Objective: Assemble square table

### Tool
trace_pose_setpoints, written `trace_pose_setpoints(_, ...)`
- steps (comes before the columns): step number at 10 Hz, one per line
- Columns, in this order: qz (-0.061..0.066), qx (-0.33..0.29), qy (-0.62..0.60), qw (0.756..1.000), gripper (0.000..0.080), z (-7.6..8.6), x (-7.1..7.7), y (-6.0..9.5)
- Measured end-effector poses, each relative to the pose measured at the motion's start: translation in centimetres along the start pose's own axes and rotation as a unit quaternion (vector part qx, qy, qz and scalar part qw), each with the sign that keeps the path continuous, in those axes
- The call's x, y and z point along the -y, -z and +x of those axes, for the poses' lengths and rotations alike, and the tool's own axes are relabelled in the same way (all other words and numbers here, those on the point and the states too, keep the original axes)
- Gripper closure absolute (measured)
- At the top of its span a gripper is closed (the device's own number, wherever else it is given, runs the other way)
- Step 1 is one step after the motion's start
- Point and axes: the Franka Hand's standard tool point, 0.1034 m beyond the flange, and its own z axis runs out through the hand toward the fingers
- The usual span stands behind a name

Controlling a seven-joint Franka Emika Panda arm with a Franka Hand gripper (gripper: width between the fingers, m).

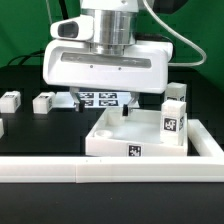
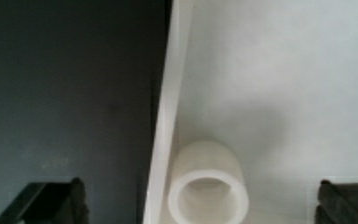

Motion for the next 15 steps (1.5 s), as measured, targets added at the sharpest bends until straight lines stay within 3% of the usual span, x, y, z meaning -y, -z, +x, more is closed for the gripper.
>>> trace_pose_setpoints(3,0.001,-0.006,-0.002,1.000,0.0150,-0.4,-1.1,-0.4)
trace_pose_setpoints(4,0.000,-0.006,-0.009,1.000,0.0150,-1.4,-1.3,-1.2)
trace_pose_setpoints(10,0.007,0.009,-0.038,0.999,0.0150,-2.8,-1.7,-2.2)
trace_pose_setpoints(15,0.011,0.011,-0.045,0.999,0.0150,-3.0,-1.9,-2.4)
